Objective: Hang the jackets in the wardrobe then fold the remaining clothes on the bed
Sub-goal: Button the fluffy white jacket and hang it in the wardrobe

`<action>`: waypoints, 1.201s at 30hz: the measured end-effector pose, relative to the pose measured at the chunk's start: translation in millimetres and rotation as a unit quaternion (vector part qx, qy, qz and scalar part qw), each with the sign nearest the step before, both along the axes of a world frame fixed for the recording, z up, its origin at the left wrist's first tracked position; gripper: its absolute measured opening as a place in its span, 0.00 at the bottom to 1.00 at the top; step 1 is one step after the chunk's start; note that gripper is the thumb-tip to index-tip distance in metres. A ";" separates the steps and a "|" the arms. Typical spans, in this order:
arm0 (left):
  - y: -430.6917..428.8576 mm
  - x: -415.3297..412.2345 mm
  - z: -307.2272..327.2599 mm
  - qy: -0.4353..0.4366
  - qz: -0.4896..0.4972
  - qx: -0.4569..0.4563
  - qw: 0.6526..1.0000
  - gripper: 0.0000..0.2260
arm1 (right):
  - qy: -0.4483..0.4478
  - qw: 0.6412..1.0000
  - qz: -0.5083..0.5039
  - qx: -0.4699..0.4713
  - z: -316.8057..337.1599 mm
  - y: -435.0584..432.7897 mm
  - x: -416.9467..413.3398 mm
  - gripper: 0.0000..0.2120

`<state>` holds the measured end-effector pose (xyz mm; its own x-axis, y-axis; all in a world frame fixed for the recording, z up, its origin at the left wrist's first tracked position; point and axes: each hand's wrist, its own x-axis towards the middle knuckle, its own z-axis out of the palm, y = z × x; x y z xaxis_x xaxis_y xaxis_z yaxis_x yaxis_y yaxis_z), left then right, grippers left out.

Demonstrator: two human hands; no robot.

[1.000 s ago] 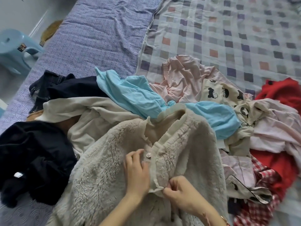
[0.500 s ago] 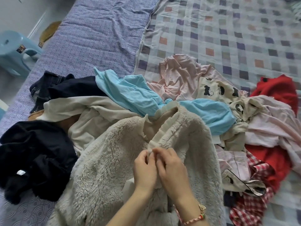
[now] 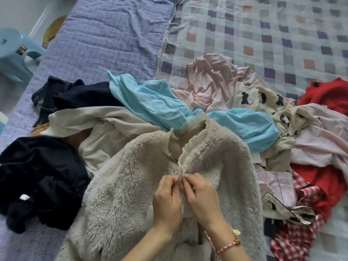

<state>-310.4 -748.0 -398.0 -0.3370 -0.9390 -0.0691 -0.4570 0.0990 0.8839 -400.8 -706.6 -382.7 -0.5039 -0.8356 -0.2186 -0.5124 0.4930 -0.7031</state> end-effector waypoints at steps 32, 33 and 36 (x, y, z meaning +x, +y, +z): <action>-52.4 6.9 -16.2 0.005 0.003 0.261 0.965 0.08 | -0.243 0.961 -0.132 0.032 -26.6 -30.6 1.3 0.07; -51.3 6.9 -14.9 0.009 0.008 0.260 0.965 0.08 | -0.229 0.963 -0.133 0.040 -25.8 -30.2 3.3 0.08; -50.5 7.9 -19.7 0.035 0.035 0.268 0.962 0.05 | -0.220 0.965 -0.134 0.044 -23.9 -27.6 4.7 0.10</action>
